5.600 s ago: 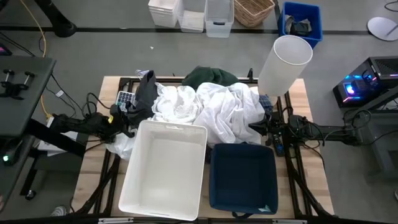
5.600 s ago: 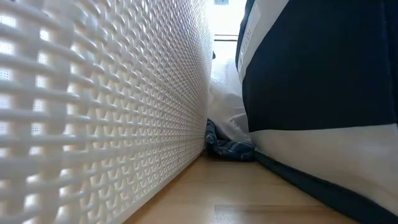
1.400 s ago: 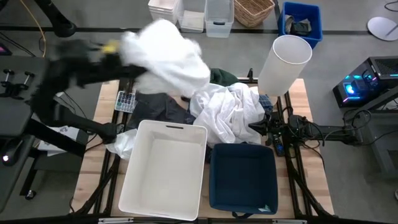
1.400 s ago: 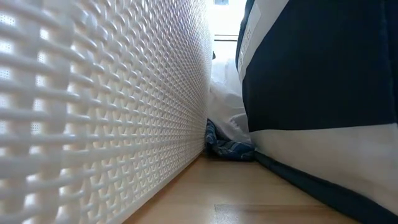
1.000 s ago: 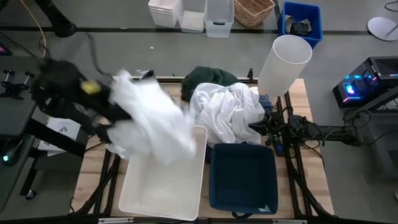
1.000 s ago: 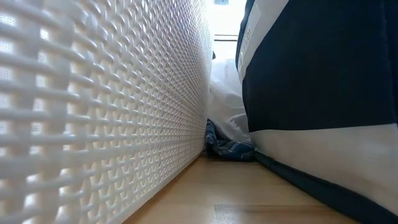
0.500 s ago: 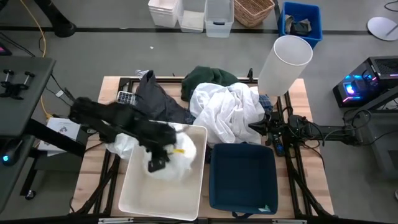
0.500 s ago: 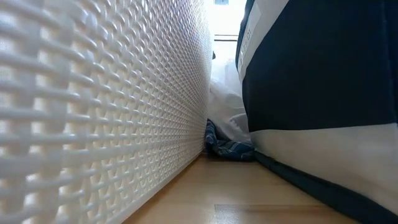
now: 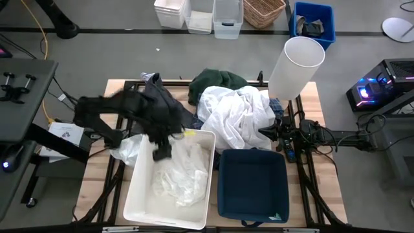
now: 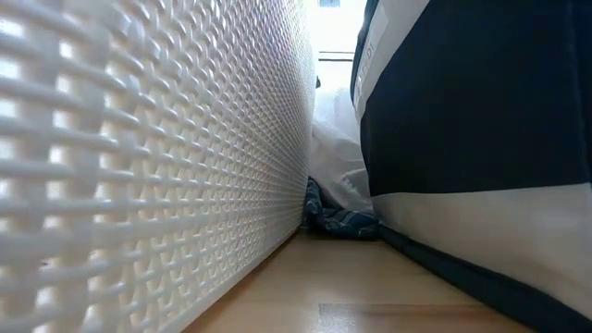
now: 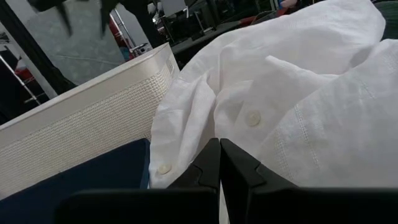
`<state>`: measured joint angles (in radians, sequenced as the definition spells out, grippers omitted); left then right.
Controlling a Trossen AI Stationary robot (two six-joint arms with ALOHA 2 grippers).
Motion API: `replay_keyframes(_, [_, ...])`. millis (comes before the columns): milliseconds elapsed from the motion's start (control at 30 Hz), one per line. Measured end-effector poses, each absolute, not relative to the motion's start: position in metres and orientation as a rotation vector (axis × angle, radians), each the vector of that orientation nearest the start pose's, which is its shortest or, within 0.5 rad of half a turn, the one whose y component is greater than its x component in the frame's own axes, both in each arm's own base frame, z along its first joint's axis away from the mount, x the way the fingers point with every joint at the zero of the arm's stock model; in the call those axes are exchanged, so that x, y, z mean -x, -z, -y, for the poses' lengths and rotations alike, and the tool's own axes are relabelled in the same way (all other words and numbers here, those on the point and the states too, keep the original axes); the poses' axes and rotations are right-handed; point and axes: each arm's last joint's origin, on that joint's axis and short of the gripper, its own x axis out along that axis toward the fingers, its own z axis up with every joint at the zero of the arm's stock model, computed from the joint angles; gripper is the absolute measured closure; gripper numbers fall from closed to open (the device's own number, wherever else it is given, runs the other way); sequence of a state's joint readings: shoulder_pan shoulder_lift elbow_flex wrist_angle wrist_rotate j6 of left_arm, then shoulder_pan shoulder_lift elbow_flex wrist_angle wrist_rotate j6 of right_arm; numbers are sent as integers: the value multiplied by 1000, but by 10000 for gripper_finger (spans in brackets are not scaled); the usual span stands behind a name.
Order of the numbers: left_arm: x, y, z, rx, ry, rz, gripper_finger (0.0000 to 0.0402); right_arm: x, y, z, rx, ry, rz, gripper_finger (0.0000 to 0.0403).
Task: Sort clothes
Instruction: Put the white pants into the white laundry bin
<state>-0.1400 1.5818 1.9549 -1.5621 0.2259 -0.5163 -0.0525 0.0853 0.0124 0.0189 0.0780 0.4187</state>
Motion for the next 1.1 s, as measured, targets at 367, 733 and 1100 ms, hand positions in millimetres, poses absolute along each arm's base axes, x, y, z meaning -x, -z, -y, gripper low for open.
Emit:
replay_keyframes(367, [-187,-429,-41,637,-708,-977,150,-102,-163,8,-417,140,-26,402])
replay_keyframes(733, [-138,-342,-82,801,-1021,-1204,150,-102,-163,8,-417,140,-26,402])
replay_keyframes(1100, [-125,-263,-83,982,-844,-1547,150,-102,-163,8,-417,140,-26,402])
